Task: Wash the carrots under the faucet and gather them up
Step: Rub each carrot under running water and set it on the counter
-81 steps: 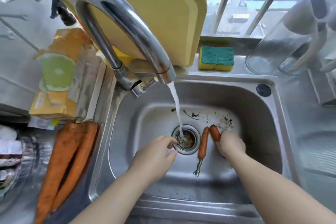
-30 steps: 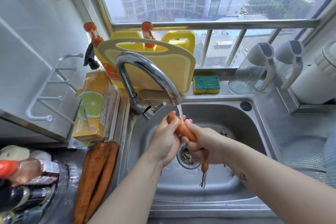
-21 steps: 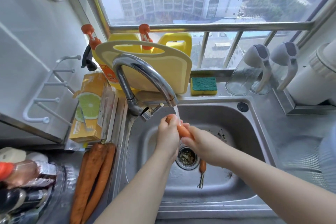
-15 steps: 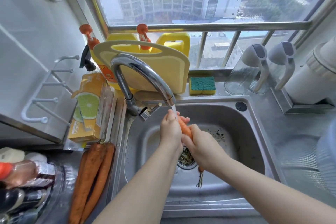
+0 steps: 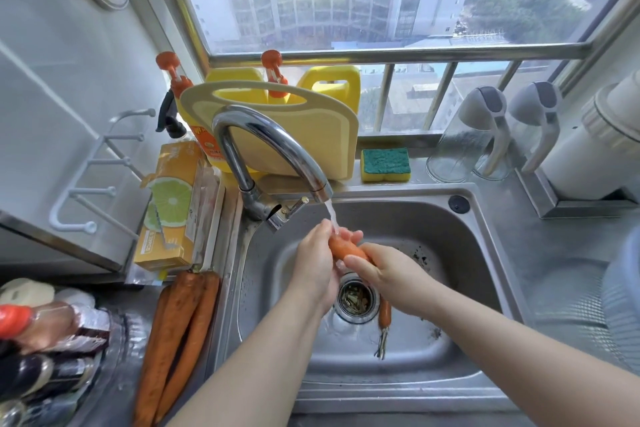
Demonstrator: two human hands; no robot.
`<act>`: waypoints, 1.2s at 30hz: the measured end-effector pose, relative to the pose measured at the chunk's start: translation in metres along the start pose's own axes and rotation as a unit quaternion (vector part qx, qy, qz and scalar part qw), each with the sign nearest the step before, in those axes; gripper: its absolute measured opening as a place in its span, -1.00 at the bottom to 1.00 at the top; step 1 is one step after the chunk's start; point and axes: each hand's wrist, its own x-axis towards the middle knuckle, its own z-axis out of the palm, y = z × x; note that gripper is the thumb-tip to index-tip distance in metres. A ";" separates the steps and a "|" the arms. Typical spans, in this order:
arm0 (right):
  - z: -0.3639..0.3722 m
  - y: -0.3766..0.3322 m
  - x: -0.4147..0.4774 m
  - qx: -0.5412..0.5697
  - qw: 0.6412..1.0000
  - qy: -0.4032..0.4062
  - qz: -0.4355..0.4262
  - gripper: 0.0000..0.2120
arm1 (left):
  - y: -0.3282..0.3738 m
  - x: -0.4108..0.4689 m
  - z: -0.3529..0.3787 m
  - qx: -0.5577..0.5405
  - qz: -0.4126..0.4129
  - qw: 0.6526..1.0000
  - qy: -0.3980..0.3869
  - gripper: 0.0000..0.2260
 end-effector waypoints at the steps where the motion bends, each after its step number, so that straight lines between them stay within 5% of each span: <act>1: 0.003 0.001 0.000 -0.029 0.999 0.019 -0.005 -0.74 | 0.002 0.002 0.002 -0.011 -0.015 1.000 0.018 -0.72; 4: -0.001 0.004 -0.001 0.007 1.000 0.017 -0.004 -0.66 | 0.000 0.000 0.003 0.038 -0.013 0.999 -0.004 -0.73; 9: -0.009 0.001 -0.005 0.276 0.958 -0.069 0.036 -0.68 | -0.010 -0.005 -0.009 0.183 0.080 0.975 -0.098 -0.84; 14: -0.007 -0.002 -0.002 0.039 0.999 0.000 -0.014 -0.64 | -0.006 -0.004 0.003 0.171 0.110 0.979 -0.016 -0.79; 17: -0.004 -0.003 -0.002 -0.017 0.998 0.040 -0.035 -0.69 | 0.000 -0.001 0.015 -0.013 0.025 0.998 0.062 -0.69; 20: -0.011 0.001 0.000 0.128 0.992 -0.010 0.004 -0.59 | 0.008 -0.006 0.014 -0.118 -0.055 0.991 -0.010 -0.74; 23: -0.019 0.002 0.002 0.375 0.917 -0.105 0.083 -0.56 | 0.002 -0.014 0.009 -0.052 -0.019 0.997 -0.061 -0.81; 25: -0.019 -0.002 0.003 0.403 0.895 -0.158 0.111 -0.53 | -0.004 -0.015 0.008 -0.011 0.011 0.998 -0.058 -0.84; 28: -0.015 -0.016 0.001 0.319 0.933 -0.143 0.088 -0.55 | -0.004 -0.011 0.013 -0.035 0.015 0.999 0.014 -0.76; 30: -0.014 -0.027 -0.003 0.127 0.988 -0.086 0.030 -0.60 | 0.001 -0.004 0.016 -0.123 -0.031 0.991 0.049 -0.72; 32: -0.010 -0.028 -0.004 -0.037 0.998 -0.047 -0.022 -0.71 | 0.009 0.004 0.014 -0.170 -0.077 0.981 0.055 -0.73; 36: -0.009 -0.019 -0.006 -0.044 0.998 0.005 -0.040 -0.84 | 0.022 0.013 0.010 -0.153 -0.124 0.978 0.071 -0.74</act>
